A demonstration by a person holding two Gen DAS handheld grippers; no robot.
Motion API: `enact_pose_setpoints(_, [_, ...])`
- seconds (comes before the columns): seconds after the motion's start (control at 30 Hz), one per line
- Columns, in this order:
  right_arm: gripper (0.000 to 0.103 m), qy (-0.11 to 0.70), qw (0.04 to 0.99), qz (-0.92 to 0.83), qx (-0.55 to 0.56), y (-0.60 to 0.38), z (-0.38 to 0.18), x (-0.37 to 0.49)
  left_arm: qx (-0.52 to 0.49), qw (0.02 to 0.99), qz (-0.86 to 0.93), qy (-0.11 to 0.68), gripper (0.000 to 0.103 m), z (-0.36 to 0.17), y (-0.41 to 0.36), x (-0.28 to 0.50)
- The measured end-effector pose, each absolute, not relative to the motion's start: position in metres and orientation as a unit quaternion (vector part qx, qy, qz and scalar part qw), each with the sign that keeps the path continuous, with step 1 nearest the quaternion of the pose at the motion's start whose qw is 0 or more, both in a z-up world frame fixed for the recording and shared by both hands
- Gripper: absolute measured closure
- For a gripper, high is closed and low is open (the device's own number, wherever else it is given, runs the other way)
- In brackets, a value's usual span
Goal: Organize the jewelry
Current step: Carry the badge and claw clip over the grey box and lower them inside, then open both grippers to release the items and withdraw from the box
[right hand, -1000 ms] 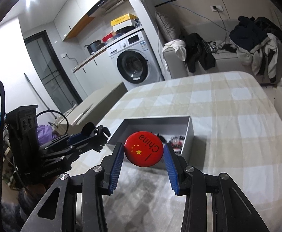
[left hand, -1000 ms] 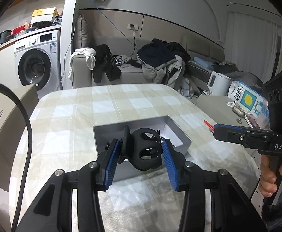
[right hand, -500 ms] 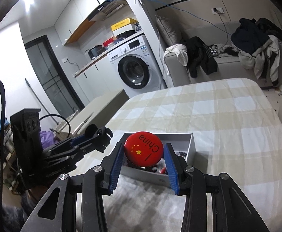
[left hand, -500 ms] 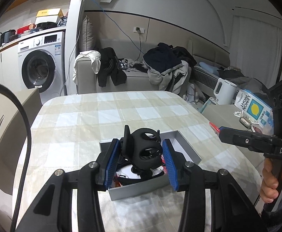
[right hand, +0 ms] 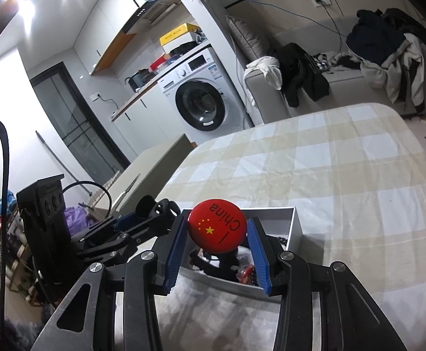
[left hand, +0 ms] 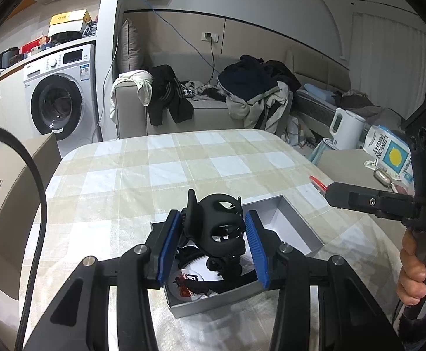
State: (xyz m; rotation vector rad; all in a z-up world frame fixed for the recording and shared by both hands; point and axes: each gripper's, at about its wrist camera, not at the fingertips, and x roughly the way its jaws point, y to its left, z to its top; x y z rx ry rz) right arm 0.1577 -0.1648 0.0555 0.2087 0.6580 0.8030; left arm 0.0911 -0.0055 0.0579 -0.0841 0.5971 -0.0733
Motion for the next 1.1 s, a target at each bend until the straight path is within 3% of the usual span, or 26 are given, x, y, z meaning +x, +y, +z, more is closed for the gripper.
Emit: enact_pose_setpoints(1.1, [0.062, 0.369, 0.846, 0.37, 0.108, -0.149, 0.02, 0.192, -0.047, 0.938, -0.022, 0.342, 0.064, 0.027, -0.001, 0.111])
